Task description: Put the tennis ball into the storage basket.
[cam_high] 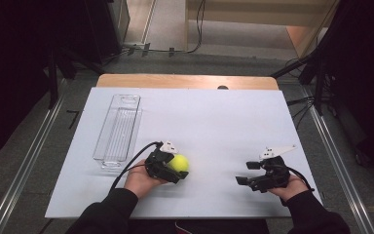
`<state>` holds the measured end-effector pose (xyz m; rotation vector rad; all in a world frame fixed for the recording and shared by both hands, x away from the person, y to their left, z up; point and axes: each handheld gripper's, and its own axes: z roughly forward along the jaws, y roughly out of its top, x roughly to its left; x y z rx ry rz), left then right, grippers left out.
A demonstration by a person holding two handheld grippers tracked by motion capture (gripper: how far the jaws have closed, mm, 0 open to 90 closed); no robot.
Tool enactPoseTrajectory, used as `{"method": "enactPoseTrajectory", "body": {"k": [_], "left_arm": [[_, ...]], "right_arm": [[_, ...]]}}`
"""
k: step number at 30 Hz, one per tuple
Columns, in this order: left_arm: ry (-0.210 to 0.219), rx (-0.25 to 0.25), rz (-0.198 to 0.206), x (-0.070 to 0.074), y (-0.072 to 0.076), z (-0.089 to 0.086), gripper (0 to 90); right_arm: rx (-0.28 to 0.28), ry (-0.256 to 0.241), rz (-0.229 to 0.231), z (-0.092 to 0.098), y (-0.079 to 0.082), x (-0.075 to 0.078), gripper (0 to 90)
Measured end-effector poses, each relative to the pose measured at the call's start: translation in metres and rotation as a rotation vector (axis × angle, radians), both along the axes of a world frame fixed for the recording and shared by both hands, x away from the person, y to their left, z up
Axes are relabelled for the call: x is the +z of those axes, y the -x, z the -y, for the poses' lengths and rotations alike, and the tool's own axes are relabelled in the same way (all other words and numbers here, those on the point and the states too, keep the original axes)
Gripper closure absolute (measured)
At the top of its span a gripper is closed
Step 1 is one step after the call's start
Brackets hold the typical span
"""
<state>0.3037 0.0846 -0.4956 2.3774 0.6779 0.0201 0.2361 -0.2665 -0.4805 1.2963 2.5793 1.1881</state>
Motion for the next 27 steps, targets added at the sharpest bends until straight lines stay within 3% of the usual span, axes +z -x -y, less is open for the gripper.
{"method": "enactPoseTrajectory", "body": {"k": [5,27], "left_arm": [[0.013,0.002,-0.022,-0.0004,-0.0023,-0.0018,26.0],[0.009,-0.007,-0.008,0.0042,-0.0019,-0.0040,26.4]], "right_arm": [[0.003,0.001,0.001,0.0000,-0.0001,-0.0001,19.7],[0.000,0.001,-0.002,0.0001,-0.0002,-0.0001,19.7]]}}
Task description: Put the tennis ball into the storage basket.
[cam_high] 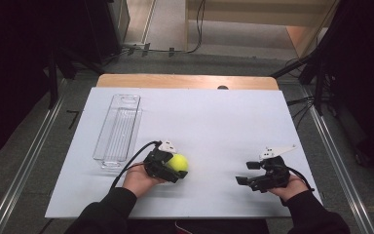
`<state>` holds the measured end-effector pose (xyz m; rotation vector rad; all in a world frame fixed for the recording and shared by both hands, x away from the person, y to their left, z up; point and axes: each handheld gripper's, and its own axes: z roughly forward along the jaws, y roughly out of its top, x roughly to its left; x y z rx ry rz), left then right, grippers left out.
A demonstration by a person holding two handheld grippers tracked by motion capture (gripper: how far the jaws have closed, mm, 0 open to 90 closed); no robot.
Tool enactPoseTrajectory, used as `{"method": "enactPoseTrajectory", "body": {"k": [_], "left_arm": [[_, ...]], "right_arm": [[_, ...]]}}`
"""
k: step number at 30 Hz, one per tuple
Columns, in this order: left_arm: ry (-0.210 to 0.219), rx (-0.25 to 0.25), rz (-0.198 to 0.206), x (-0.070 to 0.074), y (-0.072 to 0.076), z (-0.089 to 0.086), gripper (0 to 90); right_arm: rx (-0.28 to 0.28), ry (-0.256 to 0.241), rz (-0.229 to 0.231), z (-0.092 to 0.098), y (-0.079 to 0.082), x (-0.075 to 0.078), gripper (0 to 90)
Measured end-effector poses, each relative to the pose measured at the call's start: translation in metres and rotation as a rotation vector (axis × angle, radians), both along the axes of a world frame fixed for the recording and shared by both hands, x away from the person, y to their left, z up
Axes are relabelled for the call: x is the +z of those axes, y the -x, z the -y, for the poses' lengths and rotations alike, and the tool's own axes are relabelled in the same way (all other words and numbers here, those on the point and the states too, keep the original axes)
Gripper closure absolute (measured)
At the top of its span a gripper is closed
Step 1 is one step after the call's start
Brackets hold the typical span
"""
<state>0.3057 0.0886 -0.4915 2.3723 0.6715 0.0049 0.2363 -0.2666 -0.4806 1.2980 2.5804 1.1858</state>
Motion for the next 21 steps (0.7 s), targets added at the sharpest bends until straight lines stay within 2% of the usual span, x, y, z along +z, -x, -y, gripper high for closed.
{"method": "enactPoseTrajectory", "body": {"k": [19,21], "left_arm": [[0.053,0.010,-0.005,0.027,0.003,-0.005,26.4],[0.049,0.009,0.000,0.031,0.002,-0.005,26.4]], "right_arm": [[0.006,0.001,-0.002,-0.001,0.000,0.000,19.7],[0.003,0.004,-0.005,-0.002,0.000,0.000,19.7]]}}
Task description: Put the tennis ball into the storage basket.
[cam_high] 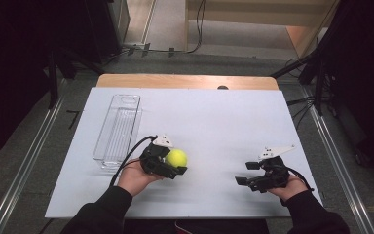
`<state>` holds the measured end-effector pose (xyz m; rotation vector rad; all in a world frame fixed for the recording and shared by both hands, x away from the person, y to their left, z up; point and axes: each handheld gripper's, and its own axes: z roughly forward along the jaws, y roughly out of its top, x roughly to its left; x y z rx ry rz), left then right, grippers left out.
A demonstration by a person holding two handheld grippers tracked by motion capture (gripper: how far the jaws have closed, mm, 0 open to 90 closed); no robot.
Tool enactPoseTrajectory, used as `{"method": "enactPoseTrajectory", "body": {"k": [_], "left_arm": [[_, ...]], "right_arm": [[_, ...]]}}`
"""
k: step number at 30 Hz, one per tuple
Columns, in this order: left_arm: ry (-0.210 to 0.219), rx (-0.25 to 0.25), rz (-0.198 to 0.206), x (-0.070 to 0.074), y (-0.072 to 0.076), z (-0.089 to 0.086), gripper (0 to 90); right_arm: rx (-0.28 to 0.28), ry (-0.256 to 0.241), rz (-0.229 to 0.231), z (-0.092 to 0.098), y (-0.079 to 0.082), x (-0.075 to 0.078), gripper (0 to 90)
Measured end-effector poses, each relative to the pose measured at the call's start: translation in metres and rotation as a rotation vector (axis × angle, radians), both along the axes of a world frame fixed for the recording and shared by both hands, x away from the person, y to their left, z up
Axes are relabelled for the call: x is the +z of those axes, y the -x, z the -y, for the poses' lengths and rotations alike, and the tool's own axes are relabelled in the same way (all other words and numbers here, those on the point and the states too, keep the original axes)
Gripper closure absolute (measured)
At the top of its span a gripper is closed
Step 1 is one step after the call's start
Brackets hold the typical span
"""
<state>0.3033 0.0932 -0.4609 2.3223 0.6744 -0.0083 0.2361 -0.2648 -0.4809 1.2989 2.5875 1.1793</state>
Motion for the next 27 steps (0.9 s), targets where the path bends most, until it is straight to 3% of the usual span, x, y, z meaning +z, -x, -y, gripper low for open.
{"method": "enactPoseTrajectory", "body": {"k": [6,13,27], "left_arm": [[0.019,0.011,0.006,0.009,0.001,-0.001,26.4],[0.011,0.026,0.026,0.021,0.005,-0.002,26.4],[0.013,0.051,0.024,0.023,0.000,-0.002,26.3]], "right_arm": [[0.003,0.000,0.005,0.001,0.000,0.000,19.6],[0.003,0.000,0.005,0.001,0.000,0.000,19.7],[0.003,0.000,0.005,0.001,0.000,0.000,19.7]]}}
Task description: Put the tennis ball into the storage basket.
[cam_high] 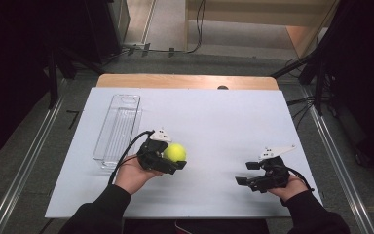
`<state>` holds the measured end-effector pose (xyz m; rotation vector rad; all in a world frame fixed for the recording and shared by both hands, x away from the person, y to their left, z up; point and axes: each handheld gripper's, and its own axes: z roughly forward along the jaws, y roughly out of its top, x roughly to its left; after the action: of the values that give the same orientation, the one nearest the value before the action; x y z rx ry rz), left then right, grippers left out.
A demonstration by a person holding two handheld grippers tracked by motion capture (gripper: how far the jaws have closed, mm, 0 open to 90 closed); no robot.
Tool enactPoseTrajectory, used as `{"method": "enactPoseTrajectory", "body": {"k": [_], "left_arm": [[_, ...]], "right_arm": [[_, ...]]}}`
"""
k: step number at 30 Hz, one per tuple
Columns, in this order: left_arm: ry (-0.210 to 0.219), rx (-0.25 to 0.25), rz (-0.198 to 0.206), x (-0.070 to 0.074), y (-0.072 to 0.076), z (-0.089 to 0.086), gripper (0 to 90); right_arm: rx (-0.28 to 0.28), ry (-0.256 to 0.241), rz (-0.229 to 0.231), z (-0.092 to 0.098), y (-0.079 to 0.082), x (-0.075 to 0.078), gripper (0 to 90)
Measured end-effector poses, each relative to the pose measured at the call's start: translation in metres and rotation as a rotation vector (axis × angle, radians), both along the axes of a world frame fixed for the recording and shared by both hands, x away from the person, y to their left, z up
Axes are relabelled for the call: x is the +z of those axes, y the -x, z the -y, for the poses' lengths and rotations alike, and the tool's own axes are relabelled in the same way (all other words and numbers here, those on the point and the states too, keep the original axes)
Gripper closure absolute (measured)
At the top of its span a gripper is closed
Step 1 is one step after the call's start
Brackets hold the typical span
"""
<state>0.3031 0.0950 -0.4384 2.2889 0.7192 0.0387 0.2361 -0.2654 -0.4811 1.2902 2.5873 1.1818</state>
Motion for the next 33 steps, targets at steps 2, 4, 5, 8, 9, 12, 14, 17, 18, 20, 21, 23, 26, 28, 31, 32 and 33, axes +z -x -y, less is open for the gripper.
{"method": "enactPoseTrajectory", "body": {"k": [2,4,5,8,9,12,14,17,18,20,21,23,26,28,31,32,33], "left_arm": [[-0.003,0.008,0.002,0.000,-0.001,-0.001,26.4],[-0.003,0.012,0.003,0.000,-0.001,-0.002,26.3],[-0.002,0.017,0.004,0.001,-0.002,-0.003,26.3],[-0.001,0.032,0.006,0.001,-0.004,-0.006,26.3],[0.000,0.041,0.005,0.002,-0.004,-0.007,26.3],[-0.001,0.052,0.009,0.002,-0.006,-0.010,26.4],[0.004,0.060,0.007,0.002,-0.006,-0.011,26.3],[0.002,0.070,0.007,0.003,-0.008,-0.013,26.4],[0.002,0.082,0.005,0.004,-0.008,-0.013,26.4],[0.000,0.088,0.007,0.005,-0.009,-0.015,26.4],[0.000,0.091,0.008,0.005,-0.009,-0.016,26.3],[0.001,0.100,0.007,0.006,-0.010,-0.018,26.4],[0.008,0.111,0.004,0.007,-0.012,-0.021,26.4],[0.008,0.119,0.005,0.007,-0.012,-0.022,26.4],[0.007,0.128,0.006,0.008,-0.014,-0.025,26.4],[0.009,0.130,0.004,0.009,-0.014,-0.026,26.4],[0.010,0.135,0.004,0.009,-0.014,-0.026,26.4]], "right_arm": [[-0.002,0.000,-0.001,0.000,0.000,0.000,19.7],[-0.002,0.000,-0.001,0.000,0.000,0.000,19.7],[-0.001,0.001,-0.001,0.000,0.000,0.000,19.7],[0.000,0.001,-0.001,0.000,0.000,0.000,19.7],[-0.002,0.000,-0.001,0.000,0.000,0.000,19.6],[-0.002,0.000,-0.001,0.000,0.000,0.000,19.7],[0.000,0.001,-0.001,0.000,0.000,0.000,19.7],[-0.001,0.001,0.000,0.000,0.000,0.000,19.7],[-0.001,0.001,0.000,0.000,0.000,0.000,19.7],[-0.001,0.001,0.000,0.000,0.000,0.000,19.7],[-0.001,0.001,-0.001,0.000,0.000,0.000,19.7],[-0.001,0.000,0.000,0.001,0.000,0.000,19.7],[-0.001,0.000,-0.001,0.001,0.000,0.000,19.7],[-0.001,0.001,-0.001,0.001,0.000,0.000,19.7],[-0.001,0.000,0.000,0.001,0.000,0.000,19.7],[-0.002,0.000,-0.001,0.001,0.000,0.000,19.7],[-0.002,0.000,-0.002,0.000,0.000,0.000,19.7]]}}
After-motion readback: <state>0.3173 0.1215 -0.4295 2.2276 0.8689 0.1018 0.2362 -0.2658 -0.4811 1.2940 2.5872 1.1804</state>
